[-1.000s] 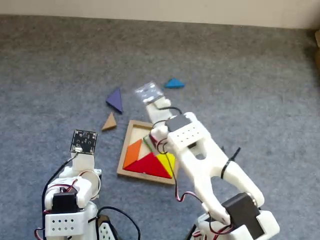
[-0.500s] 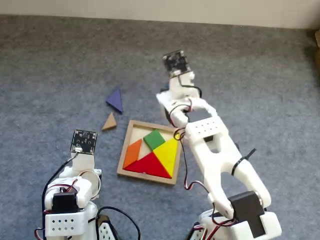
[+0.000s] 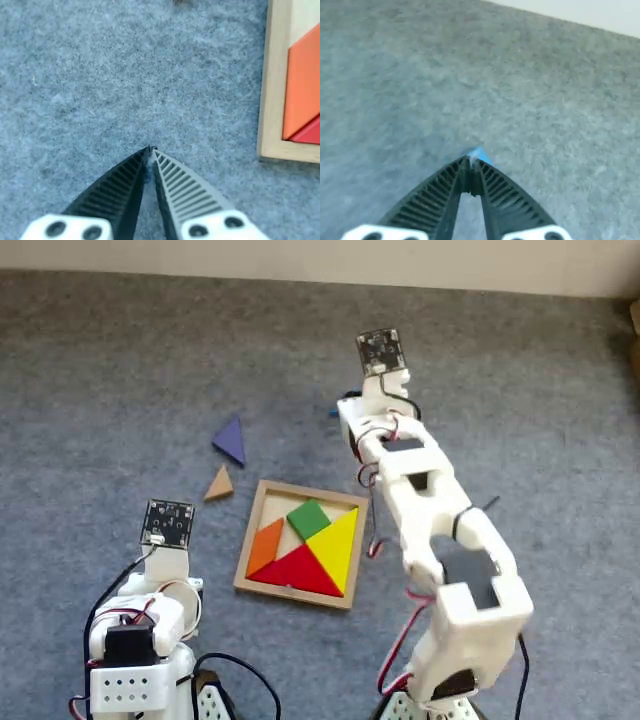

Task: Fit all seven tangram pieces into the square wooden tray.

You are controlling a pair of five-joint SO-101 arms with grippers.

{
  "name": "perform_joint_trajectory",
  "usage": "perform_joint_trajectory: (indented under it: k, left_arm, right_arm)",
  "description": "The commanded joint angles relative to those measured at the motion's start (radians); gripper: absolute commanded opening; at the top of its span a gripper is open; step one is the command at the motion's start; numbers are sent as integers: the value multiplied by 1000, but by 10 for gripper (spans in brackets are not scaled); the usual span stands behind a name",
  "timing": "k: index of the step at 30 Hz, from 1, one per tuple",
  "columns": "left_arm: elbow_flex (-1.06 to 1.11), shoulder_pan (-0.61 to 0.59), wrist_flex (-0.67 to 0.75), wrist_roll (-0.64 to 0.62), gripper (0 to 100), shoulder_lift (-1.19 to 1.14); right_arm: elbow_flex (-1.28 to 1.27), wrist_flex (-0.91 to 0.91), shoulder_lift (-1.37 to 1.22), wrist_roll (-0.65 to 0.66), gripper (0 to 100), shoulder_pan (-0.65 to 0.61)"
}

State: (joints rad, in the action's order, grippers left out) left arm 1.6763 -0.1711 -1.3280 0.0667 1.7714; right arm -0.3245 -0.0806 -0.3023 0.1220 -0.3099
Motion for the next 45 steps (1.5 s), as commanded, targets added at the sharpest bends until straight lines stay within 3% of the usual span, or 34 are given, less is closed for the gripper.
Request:
perform_joint_trajectory:
  k: [1,9,28,36,45]
  left_arm:
    - [21,-8,-8,-8,6,38]
    - [21,-8,-8,-8,6,38]
    - [21,-8,-8,-8,6,38]
    - [21,-8,-8,-8,6,38]
    - [21,-8,-8,-8,6,38]
  right_arm:
    - [176,27,-64,12,10,13]
    - [331,27,-200,11,8,21]
    - [404,-2,-403,14,6,33]
    - [432,-418,-361,161,6,71]
    - [429,-835,-182,173,5,82]
